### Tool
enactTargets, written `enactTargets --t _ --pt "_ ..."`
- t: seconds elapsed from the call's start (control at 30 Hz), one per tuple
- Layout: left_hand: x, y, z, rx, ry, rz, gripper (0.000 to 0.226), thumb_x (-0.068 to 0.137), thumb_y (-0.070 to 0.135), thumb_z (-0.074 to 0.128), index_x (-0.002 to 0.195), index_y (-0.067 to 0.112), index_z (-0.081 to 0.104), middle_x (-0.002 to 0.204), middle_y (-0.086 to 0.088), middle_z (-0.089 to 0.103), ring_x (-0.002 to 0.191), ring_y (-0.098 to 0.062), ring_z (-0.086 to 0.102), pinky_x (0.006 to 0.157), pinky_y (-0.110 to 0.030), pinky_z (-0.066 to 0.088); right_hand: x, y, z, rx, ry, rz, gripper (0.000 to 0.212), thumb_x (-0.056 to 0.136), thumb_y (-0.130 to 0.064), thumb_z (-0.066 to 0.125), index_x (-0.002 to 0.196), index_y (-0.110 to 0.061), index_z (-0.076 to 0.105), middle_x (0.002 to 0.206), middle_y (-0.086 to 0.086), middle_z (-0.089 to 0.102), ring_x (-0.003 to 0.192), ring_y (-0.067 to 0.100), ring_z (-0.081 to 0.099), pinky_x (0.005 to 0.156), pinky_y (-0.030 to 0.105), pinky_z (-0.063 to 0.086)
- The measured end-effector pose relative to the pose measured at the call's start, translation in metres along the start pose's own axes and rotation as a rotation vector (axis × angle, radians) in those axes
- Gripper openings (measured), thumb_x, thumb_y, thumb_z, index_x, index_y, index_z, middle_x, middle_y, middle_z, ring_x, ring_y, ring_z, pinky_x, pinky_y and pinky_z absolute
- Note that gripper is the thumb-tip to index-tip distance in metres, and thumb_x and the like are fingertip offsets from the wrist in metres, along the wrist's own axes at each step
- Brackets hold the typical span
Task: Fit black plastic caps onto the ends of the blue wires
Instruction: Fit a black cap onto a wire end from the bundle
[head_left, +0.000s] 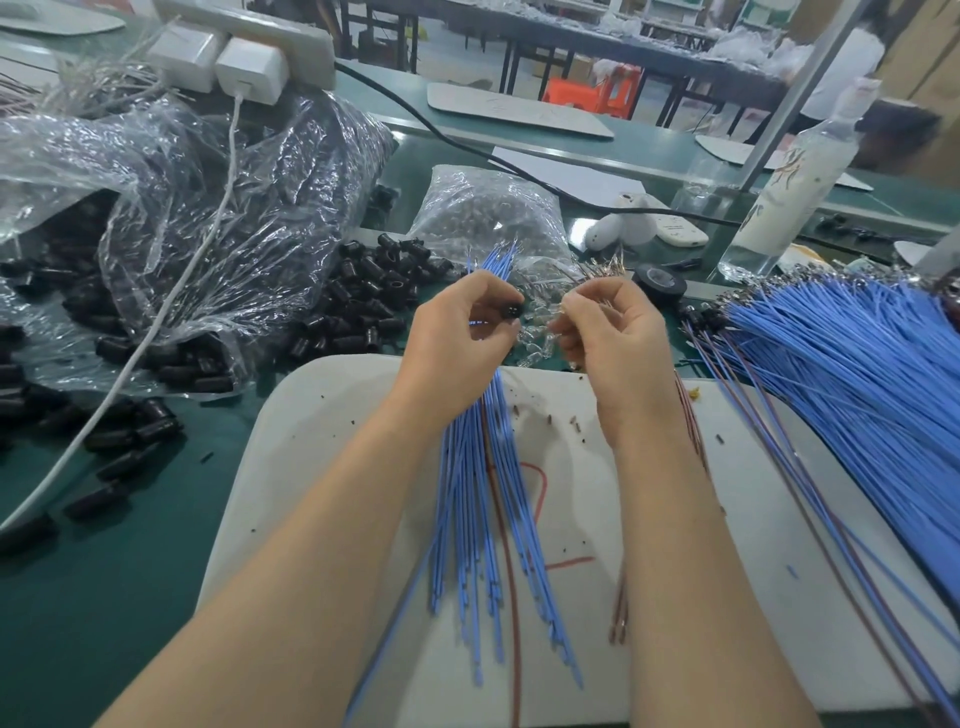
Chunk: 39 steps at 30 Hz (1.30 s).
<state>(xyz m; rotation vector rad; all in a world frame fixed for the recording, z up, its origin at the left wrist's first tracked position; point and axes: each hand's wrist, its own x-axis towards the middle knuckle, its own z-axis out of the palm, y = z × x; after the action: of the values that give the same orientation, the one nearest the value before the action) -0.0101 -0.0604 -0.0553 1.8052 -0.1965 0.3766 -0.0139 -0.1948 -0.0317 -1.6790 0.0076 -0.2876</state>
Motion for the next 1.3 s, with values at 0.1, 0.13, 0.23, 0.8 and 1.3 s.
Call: enactTargets --t 0.1,0.13,0.23,0.8,1.3 --pt "-0.003 0.002 0.002 0.064 0.018 0.059 0.02 0.085 0.001 0.06 0.091 0.02 0.062 0.084 0.011 0.064 0.085 -0.008 0.062 0.082 -0.018 0.051 -0.003 0.001 0.003 -0.272 -0.012 -0.15 0.018 0.089 -0.009 0.056 0.089 -0.022 0.068 0.073 -0.006 0.065 0.066 0.009 0.057 0.067 0.03 0.05" --pt "-0.004 0.002 0.002 0.096 0.023 0.091 0.02 0.085 0.0 0.059 0.093 0.018 0.061 0.086 0.008 0.064 0.085 -0.01 0.062 0.082 -0.021 0.051 -0.004 0.0 0.005 -0.323 -0.039 -0.189 0.017 0.089 -0.009 0.057 0.091 -0.02 0.069 0.075 -0.009 0.065 0.066 0.005 0.057 0.068 0.025 0.049" --pt "-0.005 0.001 0.004 0.145 0.025 0.122 0.02 0.085 -0.001 0.058 0.098 0.014 0.058 0.092 -0.001 0.065 0.087 -0.018 0.063 0.081 -0.036 0.053 -0.009 -0.002 0.011 -0.416 -0.11 -0.225 0.011 0.085 -0.016 0.068 0.096 -0.019 0.07 0.084 -0.009 0.067 0.073 -0.003 0.061 0.072 0.013 0.048" --pt "-0.007 0.002 0.013 0.335 0.162 0.074 0.008 0.084 0.008 0.057 0.083 0.004 0.064 0.08 -0.007 0.066 0.076 -0.03 0.061 0.07 -0.044 0.051 -0.015 0.0 0.024 -0.53 0.056 -0.457 0.01 0.083 -0.022 0.071 0.082 -0.014 0.066 0.079 0.003 0.063 0.067 0.012 0.057 0.07 0.033 0.049" --pt "-0.005 0.0 0.008 0.371 0.148 0.124 0.016 0.08 0.0 0.052 0.085 0.004 0.066 0.078 -0.009 0.067 0.073 -0.03 0.059 0.068 -0.043 0.05 -0.016 -0.008 0.016 -0.579 -0.093 -0.355 0.013 0.081 -0.017 0.072 0.093 -0.014 0.067 0.087 0.001 0.062 0.075 0.011 0.055 0.077 0.029 0.047"
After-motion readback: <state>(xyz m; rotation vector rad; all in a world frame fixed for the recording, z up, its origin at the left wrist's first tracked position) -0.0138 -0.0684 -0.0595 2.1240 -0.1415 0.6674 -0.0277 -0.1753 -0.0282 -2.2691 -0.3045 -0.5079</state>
